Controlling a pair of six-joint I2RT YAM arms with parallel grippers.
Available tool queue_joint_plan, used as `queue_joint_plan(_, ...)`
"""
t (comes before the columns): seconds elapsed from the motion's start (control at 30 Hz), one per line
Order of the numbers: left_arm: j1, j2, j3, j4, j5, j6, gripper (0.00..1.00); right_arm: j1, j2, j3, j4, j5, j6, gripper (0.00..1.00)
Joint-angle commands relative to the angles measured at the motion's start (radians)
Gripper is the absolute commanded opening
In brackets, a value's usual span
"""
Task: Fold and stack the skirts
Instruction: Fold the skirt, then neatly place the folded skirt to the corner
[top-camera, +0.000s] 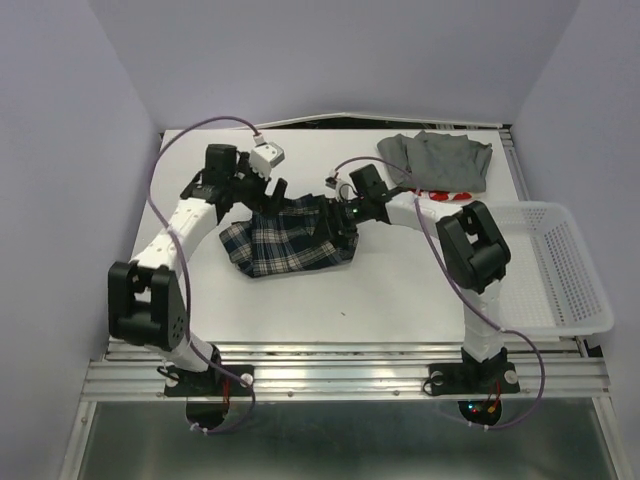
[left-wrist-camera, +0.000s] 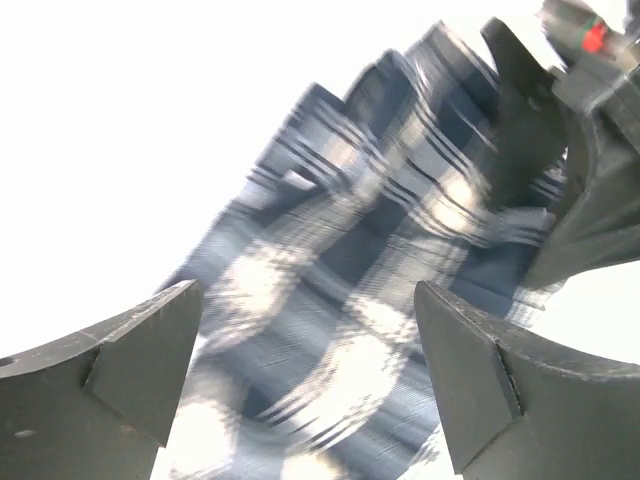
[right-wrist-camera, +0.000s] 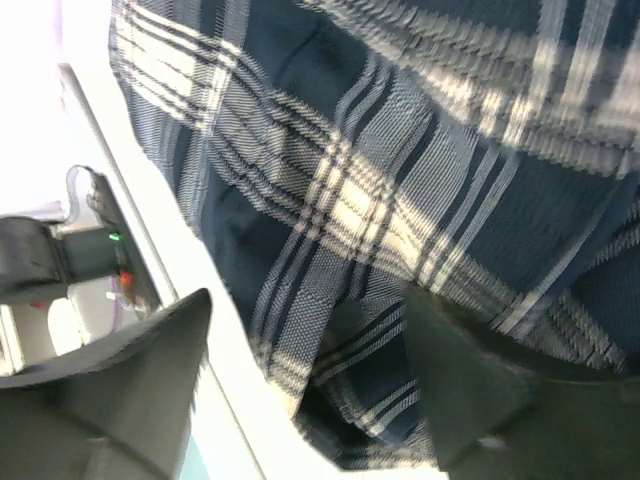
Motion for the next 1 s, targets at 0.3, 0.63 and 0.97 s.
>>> queue_joint_plan(0.3, -0.070, -0.526, -0.147, 0.052, -0.241, 0.386, 0.99, -0.014, -0.457, -0.222, -0.002, 0.340, 0.058, 1.00)
queue_joint_plan(0.63, -0.311, -0.488, -0.270, -0.014, -0.315, 0.332, 0.84, -0.085, -0.567, -0.567, 0.187, 0.225, 0.315, 1.00)
queue_joint_plan(0.97, -0.581, -0.377, -0.454, 0.064, -0.495, 0.434, 0.96, -0.146, -0.525, -0.739, 0.372, 0.136, 0.610, 1.00)
